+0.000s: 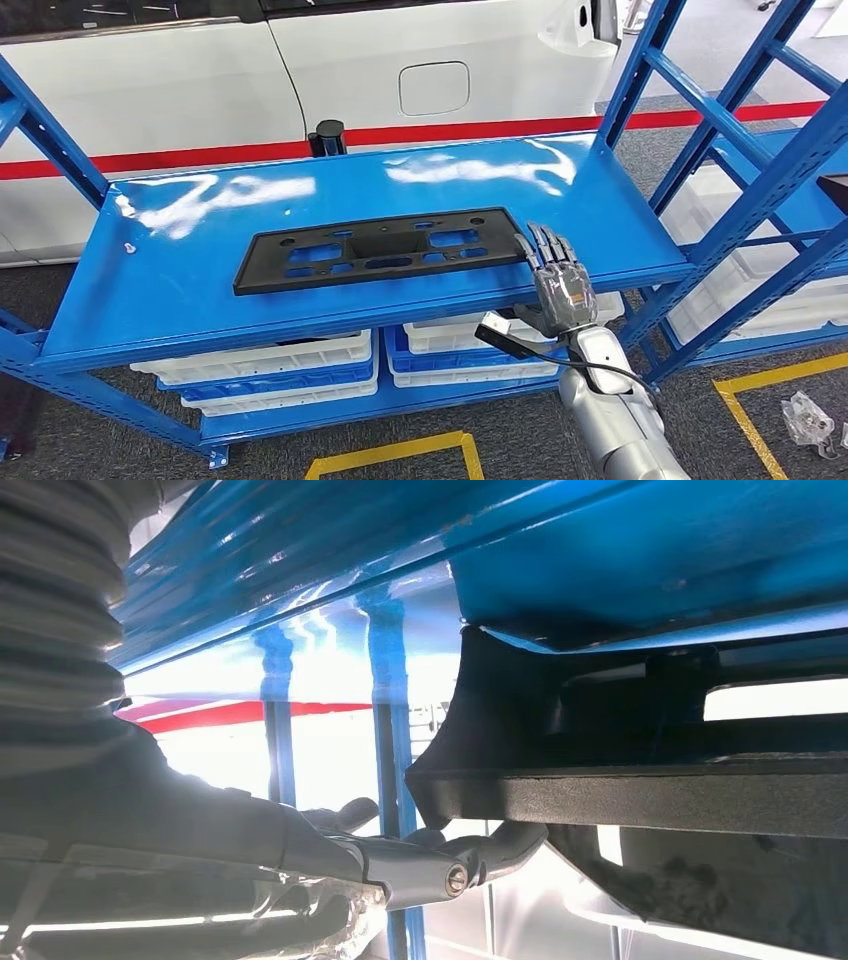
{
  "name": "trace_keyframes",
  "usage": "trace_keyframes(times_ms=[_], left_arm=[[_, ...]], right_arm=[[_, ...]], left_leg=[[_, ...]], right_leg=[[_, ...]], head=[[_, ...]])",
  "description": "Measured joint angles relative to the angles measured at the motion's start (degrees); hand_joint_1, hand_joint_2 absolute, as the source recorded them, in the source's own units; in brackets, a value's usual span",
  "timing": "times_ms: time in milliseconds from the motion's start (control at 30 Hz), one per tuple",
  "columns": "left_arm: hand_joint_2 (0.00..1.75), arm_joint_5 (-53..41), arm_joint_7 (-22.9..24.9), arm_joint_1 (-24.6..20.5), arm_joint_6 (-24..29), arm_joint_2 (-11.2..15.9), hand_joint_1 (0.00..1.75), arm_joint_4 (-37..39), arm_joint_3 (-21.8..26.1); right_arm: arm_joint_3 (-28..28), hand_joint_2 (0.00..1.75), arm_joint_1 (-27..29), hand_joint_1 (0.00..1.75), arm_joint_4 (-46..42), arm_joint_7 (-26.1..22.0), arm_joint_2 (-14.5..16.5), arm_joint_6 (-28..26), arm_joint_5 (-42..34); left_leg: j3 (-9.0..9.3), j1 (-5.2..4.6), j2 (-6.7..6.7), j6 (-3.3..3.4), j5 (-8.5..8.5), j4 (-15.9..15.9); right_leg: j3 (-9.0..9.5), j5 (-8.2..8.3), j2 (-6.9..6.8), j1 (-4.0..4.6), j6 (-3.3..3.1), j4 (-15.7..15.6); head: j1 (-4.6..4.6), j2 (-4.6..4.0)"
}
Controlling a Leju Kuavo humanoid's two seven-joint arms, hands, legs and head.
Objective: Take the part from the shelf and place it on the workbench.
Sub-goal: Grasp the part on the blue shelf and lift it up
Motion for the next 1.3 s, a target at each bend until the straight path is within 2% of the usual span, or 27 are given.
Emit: trace_keyframes(times_ms=[367, 567, 700, 833, 1067, 1300], left_arm=[[0.00, 0.07, 0.69, -0.02, 0.34, 0.01, 0.00, 0.00, 0.00], [0.00, 0.07, 0.51, 0.02, -0.22, 0.08, 0.00, 0.00, 0.00], [0.00, 0.07, 0.50, -0.02, -0.67, 0.28, 0.00, 0.00, 0.00], [0.00, 0.07, 0.52, -0.06, -0.85, 0.46, 0.00, 0.00, 0.00], [0.00, -0.09, 0.37, 0.03, -0.92, 0.56, 0.00, 0.00, 0.00], [0.00, -0.59, -0.19, 0.15, -1.29, 0.69, 0.00, 0.00, -0.02]], right_arm=[[-0.81, 1.75, 0.90, 0.00, -2.92, -0.80, 1.71, 0.00, 2.21], [1.34, 1.75, 2.59, 0.00, -7.52, 2.01, 2.09, -0.07, 3.50], [2.66, 1.75, 3.07, 0.00, -9.73, 3.19, 2.24, -0.15, 3.90], [5.20, 1.75, 3.02, 0.00, -13.55, 6.61, 2.07, -0.72, 4.78], [9.65, 1.75, 1.17, 0.00, -17.34, 9.71, 1.65, -0.38, 4.79], [11.72, 1.75, 1.31, 0.00, -17.73, 10.22, 1.27, 0.37, 3.94]], left_leg=[[-0.98, 0.02, 0.13, -0.16, 0.48, 0.00], [-1.98, 0.11, 0.44, -0.41, 0.96, 0.00], [-2.10, 0.19, 0.61, -0.39, 0.92, -0.02], [-2.07, 0.29, 0.66, -0.43, 0.97, -0.03], [-1.91, 0.45, -0.38, -0.51, 1.28, -0.01], [-1.94, 0.41, -0.65, -0.53, 0.98, 0.02]], right_leg=[[-1.03, 0.65, 0.07, 0.02, 0.00, 0.03], [-2.17, 1.21, 0.33, 0.08, -0.14, 0.06], [-2.35, 1.19, 0.50, 0.13, -0.24, 0.05], [-2.44, 1.24, 0.60, 0.23, -0.32, 0.04], [-2.11, 1.01, -0.38, 0.24, -0.13, 0.05], [-1.86, 0.63, -0.63, 0.23, 0.10, 0.07]], head=[[0.01, 0.00], [0.00, 0.00], [-0.01, 0.00], [-0.02, 0.00], [0.00, 0.00], [0.00, 0.00]])
